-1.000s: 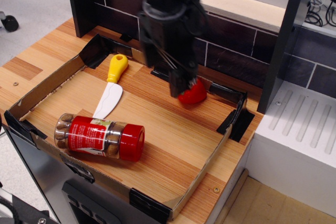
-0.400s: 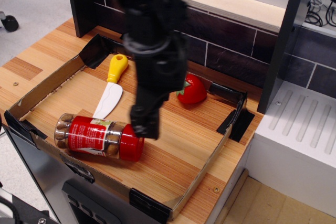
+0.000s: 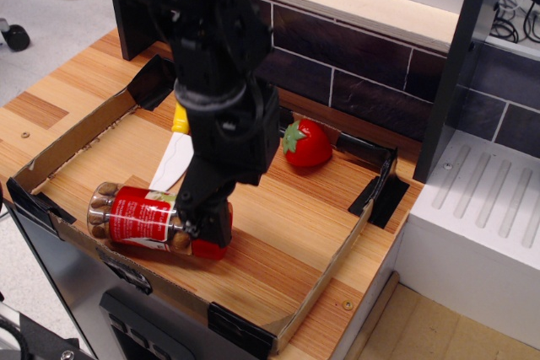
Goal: Upright basil bottle
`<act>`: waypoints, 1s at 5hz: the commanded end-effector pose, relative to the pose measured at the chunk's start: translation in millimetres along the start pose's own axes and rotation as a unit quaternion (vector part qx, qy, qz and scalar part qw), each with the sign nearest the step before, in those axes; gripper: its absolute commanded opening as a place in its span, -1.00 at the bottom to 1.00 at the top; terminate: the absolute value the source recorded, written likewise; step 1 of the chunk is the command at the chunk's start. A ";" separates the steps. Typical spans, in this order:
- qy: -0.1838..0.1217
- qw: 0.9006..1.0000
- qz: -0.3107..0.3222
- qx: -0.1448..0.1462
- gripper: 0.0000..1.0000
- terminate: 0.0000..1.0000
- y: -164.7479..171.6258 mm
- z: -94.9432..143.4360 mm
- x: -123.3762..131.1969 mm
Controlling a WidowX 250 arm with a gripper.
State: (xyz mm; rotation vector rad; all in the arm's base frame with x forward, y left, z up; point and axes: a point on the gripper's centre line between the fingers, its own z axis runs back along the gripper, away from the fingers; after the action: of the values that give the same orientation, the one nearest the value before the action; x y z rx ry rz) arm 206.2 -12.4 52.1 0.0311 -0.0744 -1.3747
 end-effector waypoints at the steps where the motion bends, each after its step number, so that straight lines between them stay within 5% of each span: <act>1: 0.013 0.998 0.037 0.049 1.00 -1.00 3.4 -5.1 -14.4; 5: 0.047 0.995 0.078 0.045 1.00 -1.00 3.2 -32.9 -16.4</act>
State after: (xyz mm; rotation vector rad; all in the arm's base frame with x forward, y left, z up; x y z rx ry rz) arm 207.8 -10.2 11.9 0.1524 -0.0387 -1.2139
